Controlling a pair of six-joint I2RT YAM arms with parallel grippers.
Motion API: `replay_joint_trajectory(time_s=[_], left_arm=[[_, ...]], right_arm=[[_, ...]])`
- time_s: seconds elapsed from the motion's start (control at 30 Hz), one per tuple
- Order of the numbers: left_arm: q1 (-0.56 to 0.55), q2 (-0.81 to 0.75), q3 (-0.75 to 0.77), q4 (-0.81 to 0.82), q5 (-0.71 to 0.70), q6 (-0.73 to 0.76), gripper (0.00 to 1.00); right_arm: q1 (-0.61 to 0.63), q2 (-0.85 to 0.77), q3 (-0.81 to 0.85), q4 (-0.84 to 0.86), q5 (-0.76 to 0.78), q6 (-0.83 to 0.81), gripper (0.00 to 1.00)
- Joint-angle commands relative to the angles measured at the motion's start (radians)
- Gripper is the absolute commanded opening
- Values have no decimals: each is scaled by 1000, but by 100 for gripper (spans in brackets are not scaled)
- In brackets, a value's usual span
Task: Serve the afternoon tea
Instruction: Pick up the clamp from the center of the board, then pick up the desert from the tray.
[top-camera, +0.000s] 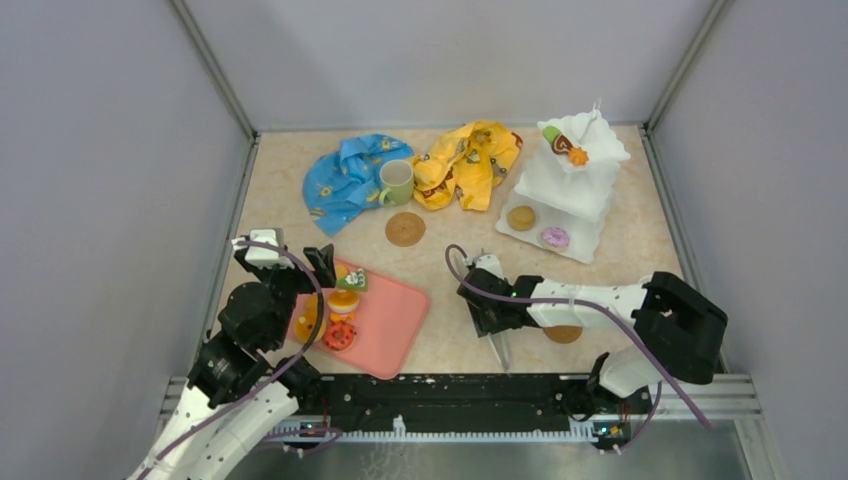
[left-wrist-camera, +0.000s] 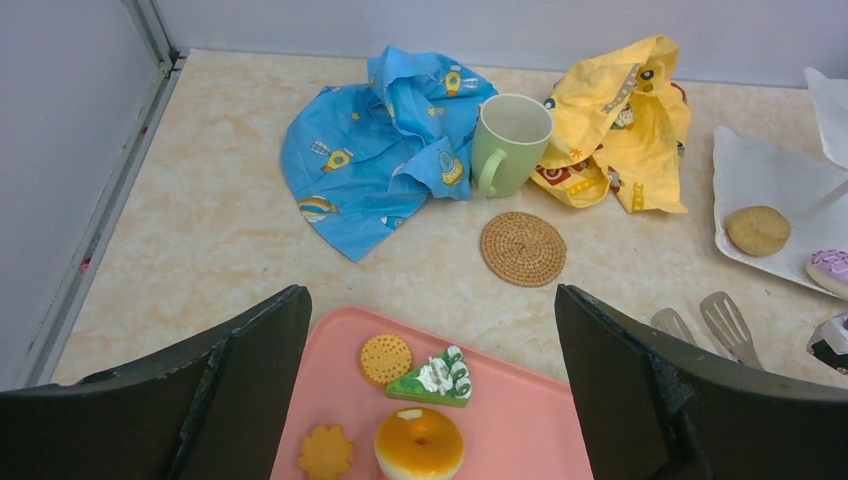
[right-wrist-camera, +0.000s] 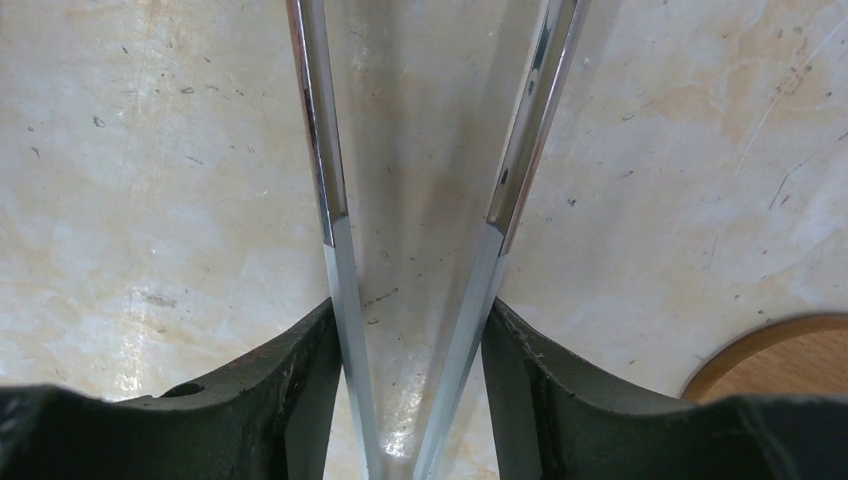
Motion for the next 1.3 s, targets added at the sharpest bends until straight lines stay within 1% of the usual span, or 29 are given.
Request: replay_joint_trajectory(time_s=[0.0, 0.13, 0.37, 0.47, 0.6, 0.87, 1.0, 1.1, 1.27], left_arm=[[3, -6, -7, 52, -15, 12, 99], [3, -5, -9, 51, -15, 14, 99], [4, 0, -11, 53, -10, 18, 99], [3, 4, -11, 51, -8, 18, 99], [3, 3, -11, 51, -8, 18, 99], [3, 0, -13, 54, -10, 24, 99], [3, 2, -14, 56, -12, 28, 99], [3, 0, -13, 53, -17, 25, 99], [3, -13, -11, 49, -32, 18, 99]], right_arm=[[6, 22, 3, -12, -20, -14, 49], [6, -30, 23, -56, -6, -24, 46], [6, -213, 105, -171, -5, -70, 43], [6, -266, 156, -216, -21, -99, 43], [8, -299, 230, -279, -25, -134, 43], [29, -327, 330, -302, -79, -194, 43], [84, -327, 359, -266, -91, -220, 42], [129, -315, 353, -197, -114, -240, 42], [165, -263, 334, -64, -142, -280, 43]])
